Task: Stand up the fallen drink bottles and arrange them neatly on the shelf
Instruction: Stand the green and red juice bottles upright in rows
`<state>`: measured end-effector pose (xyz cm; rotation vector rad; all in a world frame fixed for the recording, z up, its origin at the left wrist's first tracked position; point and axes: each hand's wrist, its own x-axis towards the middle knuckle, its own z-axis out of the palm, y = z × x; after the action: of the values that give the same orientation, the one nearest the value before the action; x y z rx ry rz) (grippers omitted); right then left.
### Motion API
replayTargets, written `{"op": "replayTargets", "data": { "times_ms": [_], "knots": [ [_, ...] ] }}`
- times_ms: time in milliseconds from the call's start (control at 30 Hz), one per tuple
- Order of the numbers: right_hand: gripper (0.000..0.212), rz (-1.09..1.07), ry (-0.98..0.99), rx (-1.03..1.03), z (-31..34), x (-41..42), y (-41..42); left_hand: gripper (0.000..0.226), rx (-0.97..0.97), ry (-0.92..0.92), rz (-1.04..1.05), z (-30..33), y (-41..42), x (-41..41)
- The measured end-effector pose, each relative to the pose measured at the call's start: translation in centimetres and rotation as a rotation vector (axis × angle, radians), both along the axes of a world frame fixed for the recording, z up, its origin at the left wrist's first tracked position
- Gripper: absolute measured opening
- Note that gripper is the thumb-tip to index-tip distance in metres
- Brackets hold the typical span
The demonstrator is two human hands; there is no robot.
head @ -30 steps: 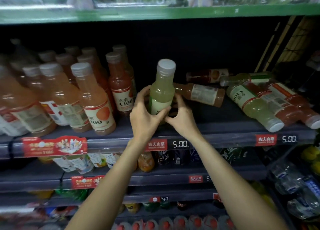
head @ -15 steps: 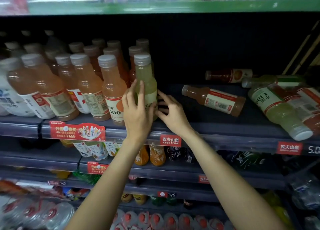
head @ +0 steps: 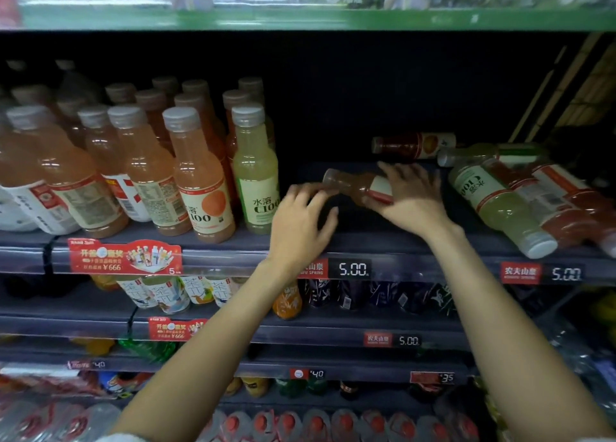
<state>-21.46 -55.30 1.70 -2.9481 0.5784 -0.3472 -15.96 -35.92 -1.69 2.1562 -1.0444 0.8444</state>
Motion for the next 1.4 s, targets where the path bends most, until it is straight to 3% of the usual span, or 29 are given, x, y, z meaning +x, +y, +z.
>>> {"op": "replayTargets", "data": {
  "times_ms": [67,133,267,367,433,500,567,633,733,867,1100,1300,1400],
  "knots": [
    [0.080,-0.006,0.127,0.064,0.7,-0.1,-0.6,0.034,0.046,0.313,0.023,1.0,-1.4,-0.3],
    [0.082,0.024,0.118,0.059,1.3,-0.7,-0.5,0.042,0.100,0.563,0.057,1.4,-2.7,-0.6],
    [0.085,0.045,0.182,0.072,2.3,-1.0,0.2,0.053,0.156,0.701,0.092,1.0,-4.1,-1.6],
    [0.073,0.038,0.232,0.155,1.9,-0.6,0.9,0.051,0.148,0.791,0.083,0.4,-4.6,-1.6],
    [0.067,0.015,0.115,0.145,1.3,-0.5,1.4,0.051,0.086,0.843,0.029,0.2,-4.6,-1.5],
    [0.065,0.003,-0.086,0.227,0.7,-0.5,2.0,0.053,-0.100,0.879,-0.111,0.4,-4.3,-1.4],
    [0.064,0.040,-0.308,0.582,0.3,-0.1,2.6,0.060,-0.267,0.772,-0.220,0.8,-3.5,-1.2],
    [0.064,0.090,-0.475,1.023,-0.1,0.4,3.6,0.058,-0.296,0.589,-0.241,0.9,-2.4,-0.9],
    [0.068,0.116,-0.604,1.278,-1.3,1.7,5.0,0.045,-0.362,0.250,-0.147,1.2,0.3,-0.5],
    [0.073,0.136,-0.620,1.261,-2.0,4.0,5.9,0.034,-0.468,-0.067,0.124,0.8,3.3,0.5],
    [0.074,0.081,-0.569,0.970,-2.1,8.6,7.8,0.080,-0.349,0.018,0.331,0.7,4.4,2.1],
    [0.080,0.111,-0.570,0.899,-2.5,10.7,9.1,0.076,-0.238,0.037,0.355,-0.2,4.1,2.7],
    [0.072,0.150,-0.541,0.913,-2.9,10.5,8.9,0.075,-0.240,0.038,0.349,-0.2,4.1,2.6]
  ]
}}
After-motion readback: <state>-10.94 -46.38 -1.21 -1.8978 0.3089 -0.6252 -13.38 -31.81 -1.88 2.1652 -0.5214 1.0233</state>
